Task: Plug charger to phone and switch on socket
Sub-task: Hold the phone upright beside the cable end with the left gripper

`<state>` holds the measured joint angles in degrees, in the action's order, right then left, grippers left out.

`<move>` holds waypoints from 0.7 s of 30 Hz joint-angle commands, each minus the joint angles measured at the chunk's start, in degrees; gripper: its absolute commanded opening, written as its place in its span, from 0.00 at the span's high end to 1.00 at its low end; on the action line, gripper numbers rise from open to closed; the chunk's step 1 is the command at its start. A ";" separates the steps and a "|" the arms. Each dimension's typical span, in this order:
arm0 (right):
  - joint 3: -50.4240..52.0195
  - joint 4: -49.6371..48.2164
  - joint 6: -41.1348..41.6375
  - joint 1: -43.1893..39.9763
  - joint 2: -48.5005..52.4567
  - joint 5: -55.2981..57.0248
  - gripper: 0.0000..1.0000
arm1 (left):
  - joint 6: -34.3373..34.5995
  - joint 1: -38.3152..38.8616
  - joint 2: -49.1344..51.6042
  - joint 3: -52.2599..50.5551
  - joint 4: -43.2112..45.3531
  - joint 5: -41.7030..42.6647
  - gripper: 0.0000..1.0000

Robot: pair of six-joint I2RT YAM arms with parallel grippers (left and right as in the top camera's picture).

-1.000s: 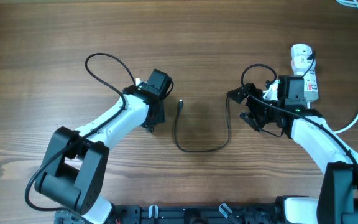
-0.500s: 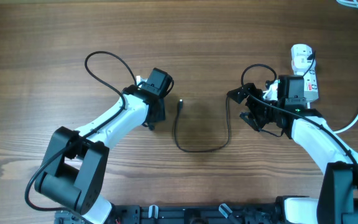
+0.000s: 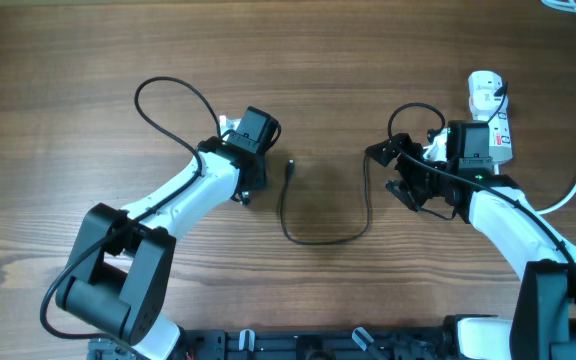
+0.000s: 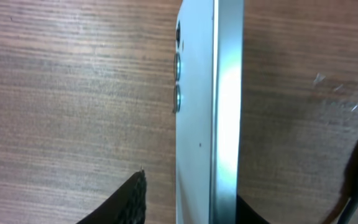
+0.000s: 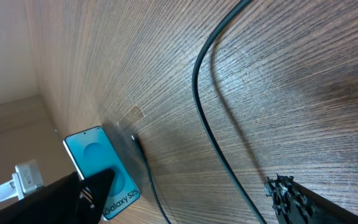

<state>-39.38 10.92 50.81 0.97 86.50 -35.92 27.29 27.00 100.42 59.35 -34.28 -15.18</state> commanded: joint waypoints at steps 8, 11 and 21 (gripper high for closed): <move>0.02 -0.13 -1.09 0.13 0.20 0.61 0.00 | 0.11 -0.20 -0.09 -0.37 2.25 -1.44 0.67; 0.02 -0.13 -1.09 0.13 0.20 0.61 0.00 | 0.11 -1.01 -0.09 -0.37 2.60 -1.44 0.66; 0.02 -0.13 -1.09 0.13 0.20 0.59 0.00 | 0.13 -3.56 -0.09 -0.37 2.82 -0.72 0.75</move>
<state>-39.38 10.90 50.81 0.97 86.50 -35.92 27.31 23.92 100.42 59.35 -31.64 -15.18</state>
